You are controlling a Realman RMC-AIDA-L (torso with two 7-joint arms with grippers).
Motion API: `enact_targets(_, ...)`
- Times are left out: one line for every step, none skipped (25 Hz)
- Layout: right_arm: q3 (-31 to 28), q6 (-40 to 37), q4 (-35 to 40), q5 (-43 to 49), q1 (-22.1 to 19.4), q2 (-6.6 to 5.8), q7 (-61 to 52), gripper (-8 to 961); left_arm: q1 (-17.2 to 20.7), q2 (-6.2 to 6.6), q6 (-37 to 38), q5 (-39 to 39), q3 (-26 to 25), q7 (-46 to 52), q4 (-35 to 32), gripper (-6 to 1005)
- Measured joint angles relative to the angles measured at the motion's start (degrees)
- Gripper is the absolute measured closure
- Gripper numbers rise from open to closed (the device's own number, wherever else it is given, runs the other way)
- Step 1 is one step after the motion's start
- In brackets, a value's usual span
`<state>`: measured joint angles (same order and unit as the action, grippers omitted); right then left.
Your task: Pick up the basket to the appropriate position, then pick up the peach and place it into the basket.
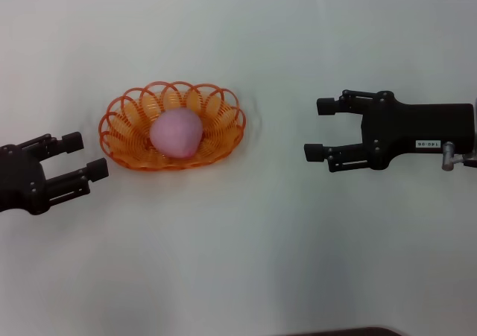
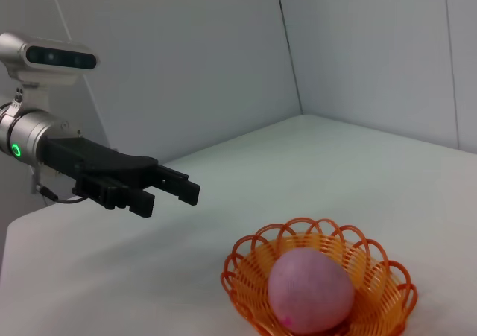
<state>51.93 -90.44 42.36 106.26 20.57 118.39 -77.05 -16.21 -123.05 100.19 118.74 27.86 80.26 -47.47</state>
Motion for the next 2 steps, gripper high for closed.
enact_targets(0.04, 0.0, 0.0, 0.01, 0.0, 0.0, 0.0, 28, -0.03, 0.0, 0.01, 0.0, 0.0, 0.04, 0.01, 264)
enact_targets(0.06, 0.0, 0.0, 0.0, 0.0, 0.0, -0.01, 28, -0.05, 0.0, 0.03, 0.0, 0.01, 0.09, 0.01, 264)
